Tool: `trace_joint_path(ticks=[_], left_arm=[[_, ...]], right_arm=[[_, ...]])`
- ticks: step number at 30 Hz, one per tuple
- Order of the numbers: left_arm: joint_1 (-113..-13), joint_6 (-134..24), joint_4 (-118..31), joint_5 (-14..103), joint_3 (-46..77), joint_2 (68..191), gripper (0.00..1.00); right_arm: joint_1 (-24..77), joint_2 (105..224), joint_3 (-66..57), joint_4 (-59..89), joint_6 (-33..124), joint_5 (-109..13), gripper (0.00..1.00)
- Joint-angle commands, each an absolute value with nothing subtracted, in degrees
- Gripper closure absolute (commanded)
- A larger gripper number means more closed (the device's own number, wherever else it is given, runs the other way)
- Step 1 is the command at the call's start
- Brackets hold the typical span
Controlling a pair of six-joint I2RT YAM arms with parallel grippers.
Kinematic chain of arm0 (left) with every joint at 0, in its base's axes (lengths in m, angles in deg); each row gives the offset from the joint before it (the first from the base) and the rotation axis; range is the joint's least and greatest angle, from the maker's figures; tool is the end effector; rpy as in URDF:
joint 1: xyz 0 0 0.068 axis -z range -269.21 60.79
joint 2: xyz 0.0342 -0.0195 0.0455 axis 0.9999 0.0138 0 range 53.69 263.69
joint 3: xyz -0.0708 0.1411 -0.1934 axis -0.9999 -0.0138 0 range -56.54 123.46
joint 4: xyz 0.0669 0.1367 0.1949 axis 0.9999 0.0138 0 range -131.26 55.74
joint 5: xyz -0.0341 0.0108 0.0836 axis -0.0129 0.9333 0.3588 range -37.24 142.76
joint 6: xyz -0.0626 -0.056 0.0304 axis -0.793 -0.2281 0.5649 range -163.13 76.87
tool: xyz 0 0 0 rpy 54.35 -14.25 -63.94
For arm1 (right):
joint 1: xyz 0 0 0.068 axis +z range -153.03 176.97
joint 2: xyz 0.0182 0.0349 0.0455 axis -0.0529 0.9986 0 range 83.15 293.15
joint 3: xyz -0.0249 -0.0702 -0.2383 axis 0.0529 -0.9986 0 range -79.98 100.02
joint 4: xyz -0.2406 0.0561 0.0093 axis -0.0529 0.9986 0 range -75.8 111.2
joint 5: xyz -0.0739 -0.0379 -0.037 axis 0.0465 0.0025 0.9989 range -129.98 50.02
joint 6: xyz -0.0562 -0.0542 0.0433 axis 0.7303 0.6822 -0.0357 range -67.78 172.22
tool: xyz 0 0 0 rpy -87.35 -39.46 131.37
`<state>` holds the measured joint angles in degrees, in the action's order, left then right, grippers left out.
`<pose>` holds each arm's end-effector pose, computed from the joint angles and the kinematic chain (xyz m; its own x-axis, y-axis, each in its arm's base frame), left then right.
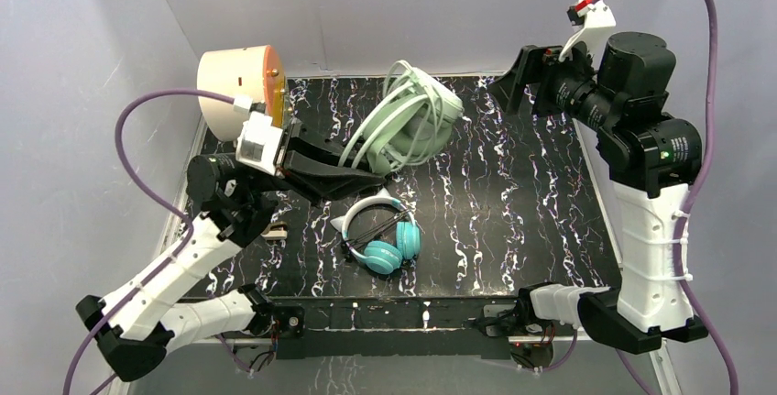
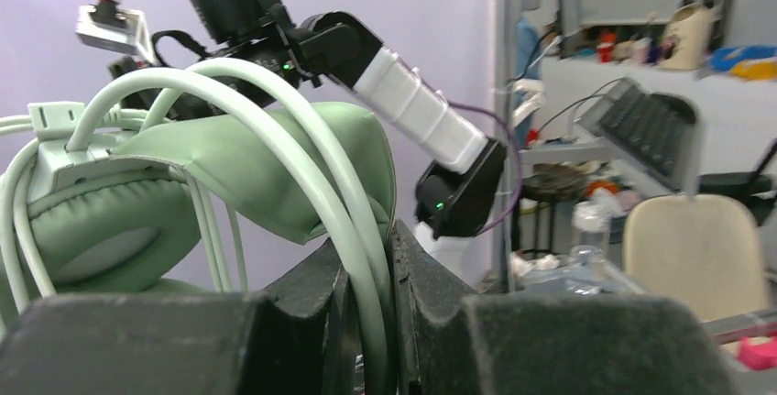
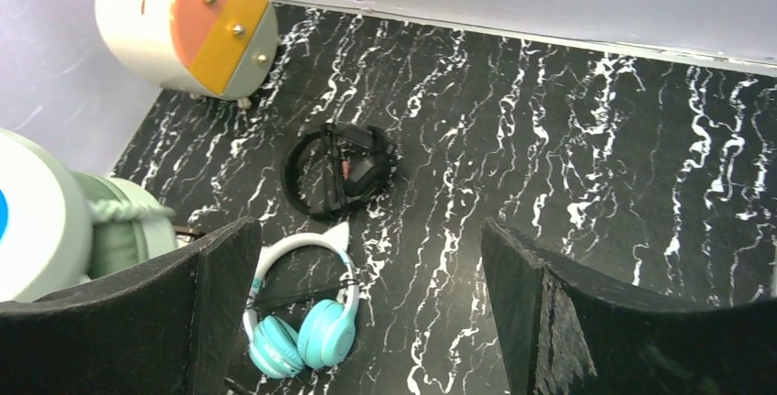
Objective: Wrap the headphones
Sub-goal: Wrap the headphones cable around the headphones.
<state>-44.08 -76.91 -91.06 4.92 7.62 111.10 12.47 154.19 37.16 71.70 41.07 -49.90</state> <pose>0.0866 -0.1707 0.5085 0.0645 -0.5938 -0.8020 0.9623 -0.1758 0.2076 0.1963 0.0685 0.5175 -0.2692 0.1231 -0.9552 -0.3810 0.8973 0.2230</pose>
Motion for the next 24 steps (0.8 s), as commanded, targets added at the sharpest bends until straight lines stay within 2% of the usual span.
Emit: trace_joint_path(ticks=[1,10,17,24], left_arm=[[-44.1,-56.9,-83.7,12.9,9.3,106.1,1.0],[-44.1,-29.3,-77.4,20.1,7.3,106.4,1.0],[-44.1,-14.0,-76.5,27.1,8.2,110.3,1.0],[-44.1,-4.6,-78.2,33.6,7.6,115.1,1.0]], right_arm=[[12.5,154.0,38.2,71.5,42.7,-46.9,0.03],[12.5,153.8,34.1,67.0,34.6,-54.6,0.02],[12.5,155.3,35.2,63.5,31.0,-58.3,0.03],[12.4,154.4,30.0,45.6,16.1,-68.4,0.03]])
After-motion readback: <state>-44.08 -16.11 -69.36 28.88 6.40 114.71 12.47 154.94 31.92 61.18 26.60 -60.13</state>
